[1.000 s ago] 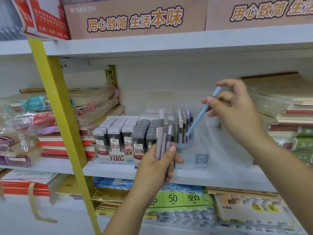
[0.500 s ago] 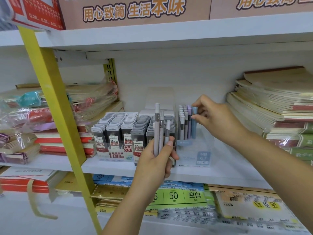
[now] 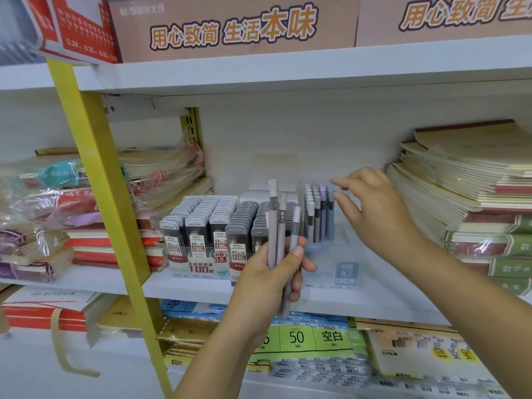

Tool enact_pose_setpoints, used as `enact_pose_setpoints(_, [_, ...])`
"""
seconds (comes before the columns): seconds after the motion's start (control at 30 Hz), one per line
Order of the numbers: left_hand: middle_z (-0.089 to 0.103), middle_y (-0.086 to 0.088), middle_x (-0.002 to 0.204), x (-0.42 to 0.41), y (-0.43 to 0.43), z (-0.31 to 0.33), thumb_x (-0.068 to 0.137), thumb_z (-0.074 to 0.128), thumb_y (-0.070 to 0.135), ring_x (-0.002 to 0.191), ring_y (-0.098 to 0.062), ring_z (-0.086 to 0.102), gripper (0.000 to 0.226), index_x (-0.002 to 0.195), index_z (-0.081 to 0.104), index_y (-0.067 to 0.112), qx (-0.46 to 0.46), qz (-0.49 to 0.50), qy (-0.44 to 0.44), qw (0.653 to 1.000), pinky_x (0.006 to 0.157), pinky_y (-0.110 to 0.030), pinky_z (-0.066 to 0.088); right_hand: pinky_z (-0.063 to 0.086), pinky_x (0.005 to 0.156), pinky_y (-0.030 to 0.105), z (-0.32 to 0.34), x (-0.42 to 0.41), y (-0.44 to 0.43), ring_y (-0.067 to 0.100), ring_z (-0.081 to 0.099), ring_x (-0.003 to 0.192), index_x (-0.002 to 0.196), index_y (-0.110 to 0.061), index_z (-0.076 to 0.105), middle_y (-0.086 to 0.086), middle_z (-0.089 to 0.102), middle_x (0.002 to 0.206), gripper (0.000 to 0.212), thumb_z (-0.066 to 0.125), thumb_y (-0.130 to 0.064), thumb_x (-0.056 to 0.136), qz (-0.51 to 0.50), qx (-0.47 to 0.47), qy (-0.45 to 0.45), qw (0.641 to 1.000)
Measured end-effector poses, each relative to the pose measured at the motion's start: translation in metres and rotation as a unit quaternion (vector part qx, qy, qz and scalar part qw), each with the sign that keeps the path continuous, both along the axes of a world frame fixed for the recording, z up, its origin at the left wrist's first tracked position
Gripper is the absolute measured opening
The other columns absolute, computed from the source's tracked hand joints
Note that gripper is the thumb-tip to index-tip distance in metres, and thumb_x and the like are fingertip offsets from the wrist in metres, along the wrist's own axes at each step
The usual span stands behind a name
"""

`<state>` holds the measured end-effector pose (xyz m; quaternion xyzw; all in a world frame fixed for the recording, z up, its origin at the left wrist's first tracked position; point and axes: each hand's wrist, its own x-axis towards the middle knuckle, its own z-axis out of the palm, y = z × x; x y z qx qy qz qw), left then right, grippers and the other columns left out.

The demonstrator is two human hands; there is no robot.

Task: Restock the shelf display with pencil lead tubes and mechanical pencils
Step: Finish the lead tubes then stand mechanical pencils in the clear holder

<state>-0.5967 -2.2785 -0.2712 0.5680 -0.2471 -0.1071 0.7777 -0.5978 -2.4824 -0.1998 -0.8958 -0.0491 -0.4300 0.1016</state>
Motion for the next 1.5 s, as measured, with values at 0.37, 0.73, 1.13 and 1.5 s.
enact_pose_setpoints(0.37, [0.074, -0.005, 0.084, -0.004, -0.007, 0.004, 0.089, 0.067, 0.043, 0.06, -0.011, 0.06, 0.026, 0.107, 0.069, 0.024, 0.038, -0.037, -0.045, 0.998, 0.053, -0.023, 0.05, 0.053, 0.065, 0.025, 0.009, -0.04, 0.04, 0.024, 0.068, 0.075, 0.106, -0.016, 0.06, 0.014, 0.071, 0.083, 0.025, 0.069, -0.008, 0.085, 0.283, 0.439, 0.117, 0.845])
enact_pose_setpoints(0.73, [0.056, 0.003, 0.063, -0.003, 0.012, -0.006, 0.102, 0.054, 0.027, 0.044, -0.008, 0.032, 0.01, 0.102, 0.061, 0.019, 0.052, 0.037, -0.008, 0.998, 0.039, -0.019, 0.028, 0.058, 0.079, 0.032, 0.006, -0.032, 0.022, 0.007, 0.068, 0.09, 0.099, -0.036, 0.056, -0.008, 0.071, 0.095, 0.023, 0.066, -0.018, 0.088, 0.22, 0.27, 0.03, 0.937])
enact_pose_setpoints(1.13, [0.052, 0.004, 0.064, -0.003, 0.017, -0.01, 0.1, 0.057, 0.03, 0.045, -0.006, 0.036, 0.007, 0.099, 0.064, 0.027, 0.06, 0.034, -0.002, 0.998, 0.04, -0.018, 0.032, 0.059, 0.08, 0.038, -0.005, -0.018, 0.024, 0.005, 0.068, 0.092, 0.104, -0.03, 0.058, -0.01, 0.071, 0.095, 0.019, 0.068, -0.025, 0.087, 0.215, 0.256, 0.057, 0.941])
enact_pose_setpoints(1.5, [0.054, 0.005, 0.063, -0.005, 0.018, -0.007, 0.097, 0.061, 0.034, 0.046, -0.008, 0.037, 0.008, 0.095, 0.068, 0.029, 0.042, 0.007, 0.027, 0.999, 0.041, -0.018, 0.032, 0.052, 0.075, 0.027, -0.01, -0.014, 0.03, 0.005, 0.061, 0.078, 0.1, -0.02, 0.069, -0.01, 0.064, 0.09, 0.014, 0.069, -0.025, 0.087, 0.117, 0.138, 0.084, 0.98])
